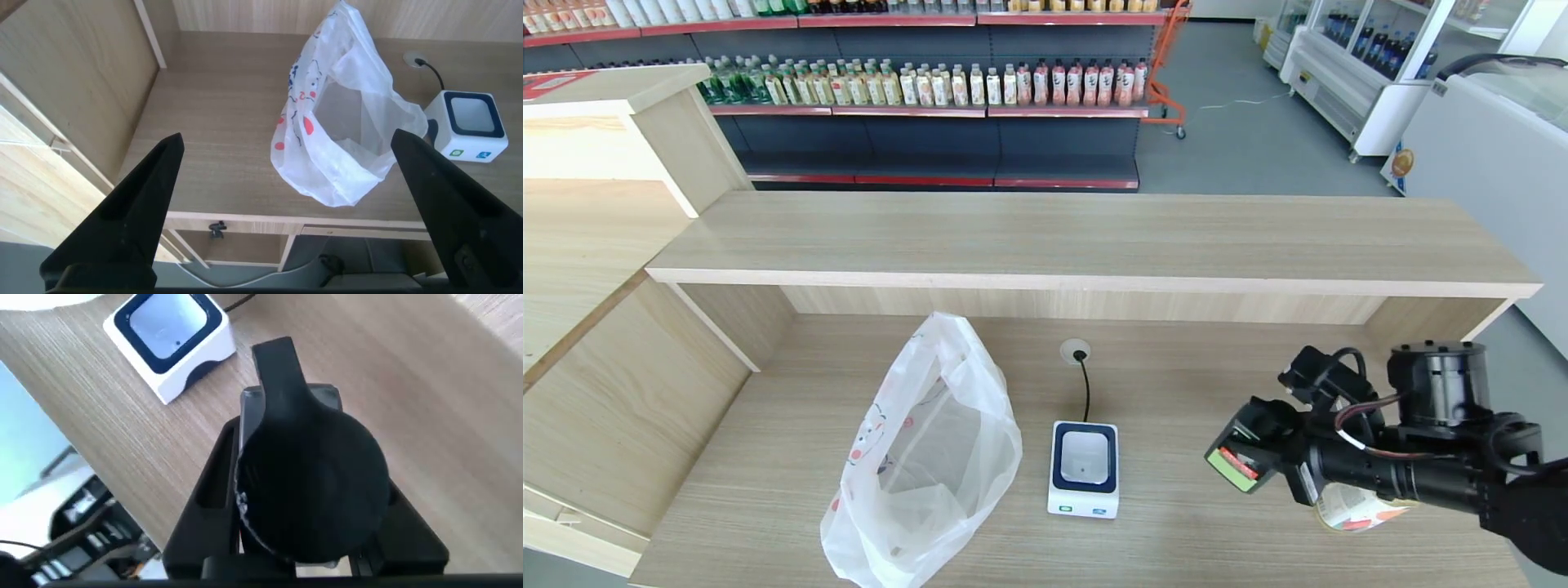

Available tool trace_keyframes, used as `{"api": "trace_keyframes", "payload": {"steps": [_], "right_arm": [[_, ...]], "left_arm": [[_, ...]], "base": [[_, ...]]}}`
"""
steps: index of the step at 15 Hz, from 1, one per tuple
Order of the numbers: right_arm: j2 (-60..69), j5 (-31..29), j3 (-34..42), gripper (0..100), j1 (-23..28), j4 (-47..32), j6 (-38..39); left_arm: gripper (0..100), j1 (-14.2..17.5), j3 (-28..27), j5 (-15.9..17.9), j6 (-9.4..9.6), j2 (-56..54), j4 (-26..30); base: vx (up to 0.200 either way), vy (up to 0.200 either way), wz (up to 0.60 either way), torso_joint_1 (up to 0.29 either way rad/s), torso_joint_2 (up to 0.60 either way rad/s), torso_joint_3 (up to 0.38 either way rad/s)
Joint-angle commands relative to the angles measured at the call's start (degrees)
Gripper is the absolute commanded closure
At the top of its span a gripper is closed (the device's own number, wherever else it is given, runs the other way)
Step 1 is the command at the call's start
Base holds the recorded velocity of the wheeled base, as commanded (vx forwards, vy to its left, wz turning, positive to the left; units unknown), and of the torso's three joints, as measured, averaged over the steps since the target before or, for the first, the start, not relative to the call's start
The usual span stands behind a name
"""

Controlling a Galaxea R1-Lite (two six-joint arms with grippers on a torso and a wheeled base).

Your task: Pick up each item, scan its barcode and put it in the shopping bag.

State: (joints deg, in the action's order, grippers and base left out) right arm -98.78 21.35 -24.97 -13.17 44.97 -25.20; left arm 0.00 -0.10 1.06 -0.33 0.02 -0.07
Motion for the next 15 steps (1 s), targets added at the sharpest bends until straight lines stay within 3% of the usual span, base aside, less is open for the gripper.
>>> {"api": "trace_keyframes", "payload": {"steps": [1, 4, 5, 6, 7, 9, 12, 15], "right_arm": [[11.8, 0.2, 9.3, 100, 0.9, 8.2, -14.0], [12.5, 7.0, 9.2, 100, 0.1, 10.1, -40.4], [12.4, 14.5, 9.0, 100, -0.4, 10.3, -60.1], [11.9, 19.1, 8.7, 100, -1.2, 9.9, -71.9], [11.0, 21.9, 9.0, 100, -3.5, 8.0, -83.8], [9.9, 22.7, 8.3, 100, -10.2, -3.0, -104.0], [6.1, 24.3, 7.7, 100, -18.0, -5.7, -117.4], [3.5, 28.5, 5.3, 100, -22.6, -5.4, -123.5]], "left_arm": [[0, 0.0, 0.0, 0.0, -0.02, 0.0, 0.0], [0, 0.0, 0.0, 0.0, -0.02, 0.0, 0.0], [0, 0.0, 0.0, 0.0, -0.02, 0.0, 0.0], [0, 0.0, 0.0, 0.0, -0.02, 0.0, 0.0], [0, 0.0, 0.0, 0.0, -0.02, 0.0, 0.0], [0, 0.0, 0.0, 0.0, -0.02, 0.0, 0.0], [0, 0.0, 0.0, 0.0, -0.02, 0.0, 0.0], [0, 0.0, 0.0, 0.0, -0.02, 0.0, 0.0]], "base": [[0.0, 0.0, 0.0, 0.0, 0.0, 0.0], [0.0, 0.0, 0.0, 0.0, 0.0, 0.0], [0.0, 0.0, 0.0, 0.0, 0.0, 0.0], [0.0, 0.0, 0.0, 0.0, 0.0, 0.0], [0.0, 0.0, 0.0, 0.0, 0.0, 0.0], [0.0, 0.0, 0.0, 0.0, 0.0, 0.0], [0.0, 0.0, 0.0, 0.0, 0.0, 0.0], [0.0, 0.0, 0.0, 0.0, 0.0, 0.0]]}}
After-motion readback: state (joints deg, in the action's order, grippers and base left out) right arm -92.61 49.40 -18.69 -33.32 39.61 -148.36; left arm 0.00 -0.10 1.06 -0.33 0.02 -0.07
